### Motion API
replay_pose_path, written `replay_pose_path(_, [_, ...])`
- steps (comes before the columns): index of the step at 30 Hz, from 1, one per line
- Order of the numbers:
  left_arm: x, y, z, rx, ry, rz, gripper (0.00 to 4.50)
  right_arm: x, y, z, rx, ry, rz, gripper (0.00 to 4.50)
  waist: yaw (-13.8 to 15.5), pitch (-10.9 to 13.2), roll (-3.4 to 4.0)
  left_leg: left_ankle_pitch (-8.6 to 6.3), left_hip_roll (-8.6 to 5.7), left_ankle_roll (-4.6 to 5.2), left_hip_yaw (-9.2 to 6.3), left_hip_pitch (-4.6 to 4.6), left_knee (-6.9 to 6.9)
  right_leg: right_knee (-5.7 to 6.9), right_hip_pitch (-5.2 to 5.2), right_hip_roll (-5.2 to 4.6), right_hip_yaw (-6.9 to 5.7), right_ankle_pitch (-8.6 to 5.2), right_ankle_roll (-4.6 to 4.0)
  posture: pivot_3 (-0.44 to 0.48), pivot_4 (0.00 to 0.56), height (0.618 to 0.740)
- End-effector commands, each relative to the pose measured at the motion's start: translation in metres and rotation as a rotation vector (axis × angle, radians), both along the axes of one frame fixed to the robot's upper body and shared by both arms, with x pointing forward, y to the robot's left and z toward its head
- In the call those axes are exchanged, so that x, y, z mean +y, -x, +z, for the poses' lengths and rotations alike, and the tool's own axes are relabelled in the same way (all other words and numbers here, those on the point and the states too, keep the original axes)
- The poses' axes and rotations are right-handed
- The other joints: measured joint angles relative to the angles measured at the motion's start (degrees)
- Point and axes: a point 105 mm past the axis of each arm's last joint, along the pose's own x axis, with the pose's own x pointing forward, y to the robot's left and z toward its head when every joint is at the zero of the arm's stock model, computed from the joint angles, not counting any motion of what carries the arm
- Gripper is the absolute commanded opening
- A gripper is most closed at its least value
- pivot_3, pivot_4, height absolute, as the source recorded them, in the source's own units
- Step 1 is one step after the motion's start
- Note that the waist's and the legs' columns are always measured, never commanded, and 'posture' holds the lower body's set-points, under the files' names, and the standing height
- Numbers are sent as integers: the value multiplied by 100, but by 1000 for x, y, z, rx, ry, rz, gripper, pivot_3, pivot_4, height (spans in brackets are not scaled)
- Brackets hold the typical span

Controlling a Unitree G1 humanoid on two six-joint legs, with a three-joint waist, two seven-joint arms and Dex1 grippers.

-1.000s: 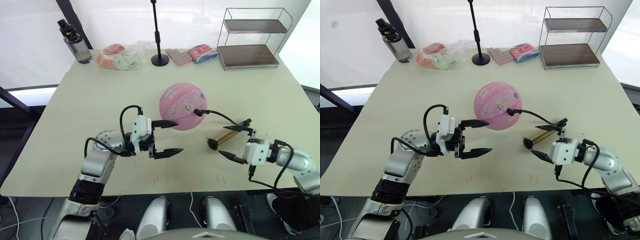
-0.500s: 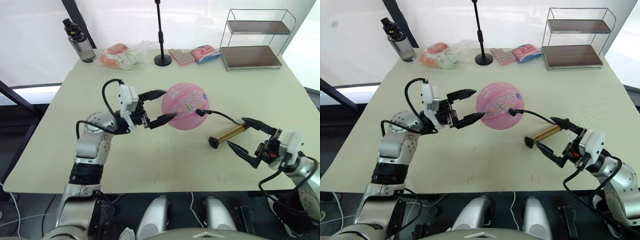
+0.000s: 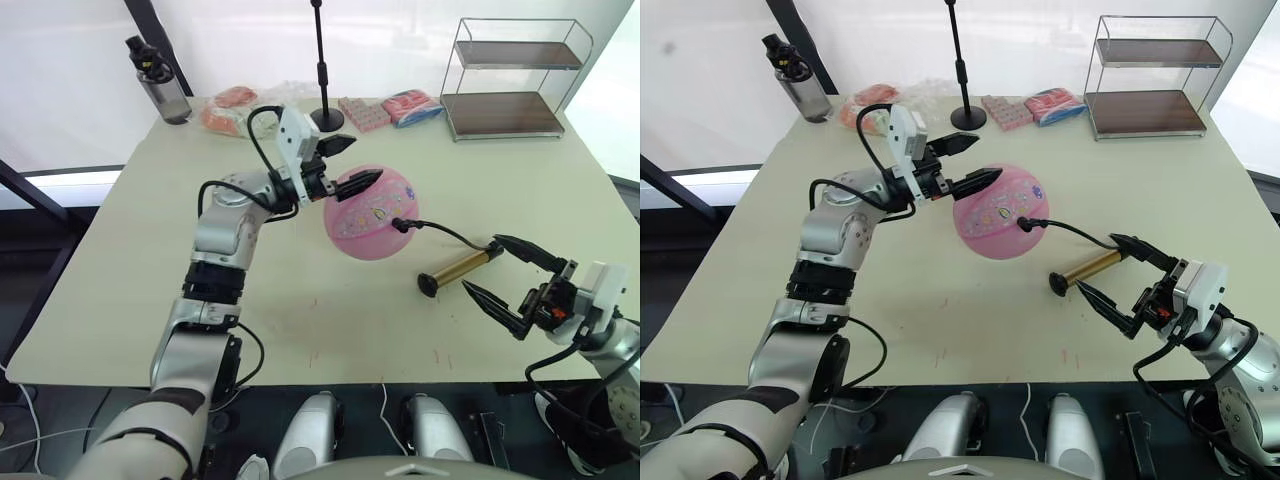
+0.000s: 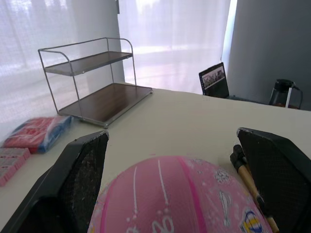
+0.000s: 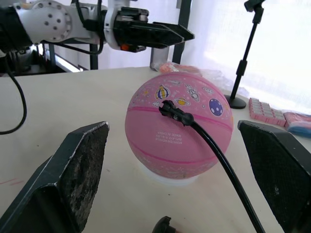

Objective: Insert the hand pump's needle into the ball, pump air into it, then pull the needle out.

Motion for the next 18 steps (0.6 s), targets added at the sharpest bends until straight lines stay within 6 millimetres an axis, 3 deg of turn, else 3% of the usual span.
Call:
replay_pose_path(1, [-7, -13, 3, 4, -4, 61, 4500, 2, 2, 10, -46, 7, 13, 4459, 4, 0, 0, 1, 0, -1, 0, 0, 0, 2, 0, 0, 0, 0, 0, 0, 150, 740])
replay_pose_path(12, [-17, -12, -26, 147, -60, 56, 4500, -2, -2, 14, -79, 8, -25, 4459, 18, 1, -2, 1, 1, -1, 0, -1, 10, 13, -1, 0, 2, 0, 0, 0, 150, 740])
replay_pose_path(18, [-21, -11, -50, 223, -108, 60, 4500, 7, -9, 16, -68, 26, -5, 4459, 20, 0, -1, 0, 1, 0, 0, 2, 23, 29, -1, 0, 3, 0, 0, 0, 150, 740])
